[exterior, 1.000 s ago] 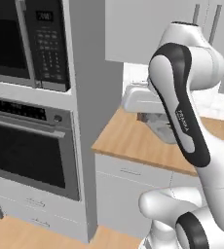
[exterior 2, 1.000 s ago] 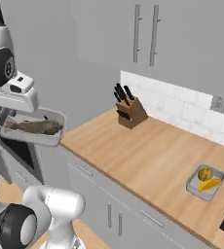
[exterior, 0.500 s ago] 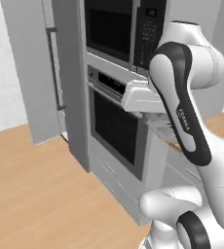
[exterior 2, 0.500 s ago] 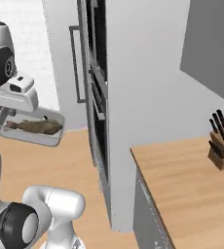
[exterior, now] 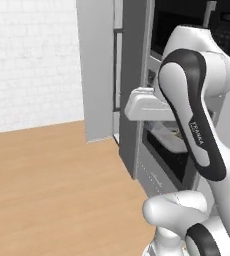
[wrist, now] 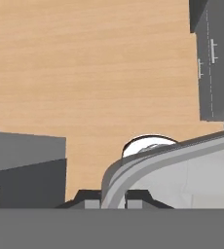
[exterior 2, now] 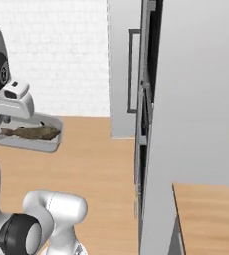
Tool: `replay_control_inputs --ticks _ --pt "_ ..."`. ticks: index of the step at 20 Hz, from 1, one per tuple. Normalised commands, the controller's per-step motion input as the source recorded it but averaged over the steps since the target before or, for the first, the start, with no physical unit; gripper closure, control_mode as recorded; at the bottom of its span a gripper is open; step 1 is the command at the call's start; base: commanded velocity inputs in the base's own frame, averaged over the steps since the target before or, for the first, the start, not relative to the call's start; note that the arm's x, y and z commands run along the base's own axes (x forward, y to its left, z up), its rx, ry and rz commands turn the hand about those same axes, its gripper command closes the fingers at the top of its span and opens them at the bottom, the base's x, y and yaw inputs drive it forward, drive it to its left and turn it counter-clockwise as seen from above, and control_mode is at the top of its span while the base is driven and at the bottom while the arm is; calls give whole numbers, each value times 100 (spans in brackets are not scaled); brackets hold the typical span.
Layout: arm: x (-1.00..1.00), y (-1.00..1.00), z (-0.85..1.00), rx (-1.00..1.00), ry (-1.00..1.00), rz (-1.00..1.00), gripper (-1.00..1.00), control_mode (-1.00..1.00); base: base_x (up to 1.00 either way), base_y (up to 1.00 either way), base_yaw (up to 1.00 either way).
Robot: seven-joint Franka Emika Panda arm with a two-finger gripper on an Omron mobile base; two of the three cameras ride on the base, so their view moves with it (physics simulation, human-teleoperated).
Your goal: Take the meat container that has the fish and place it on the second highest rack of the freezer. Then take the vegetable container that has the squash and corn and place it on the highest rack of the freezer.
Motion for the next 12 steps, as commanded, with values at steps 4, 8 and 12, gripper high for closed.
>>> replay_control_inputs --ticks 4,8,12 --pt "0 0 0 0 0 0 100 100 100 1 0" --pt "0 0 0 0 0 0 100 100 100 33 -2" --pt "0 0 0 0 0 0 100 100 81 78 -29"
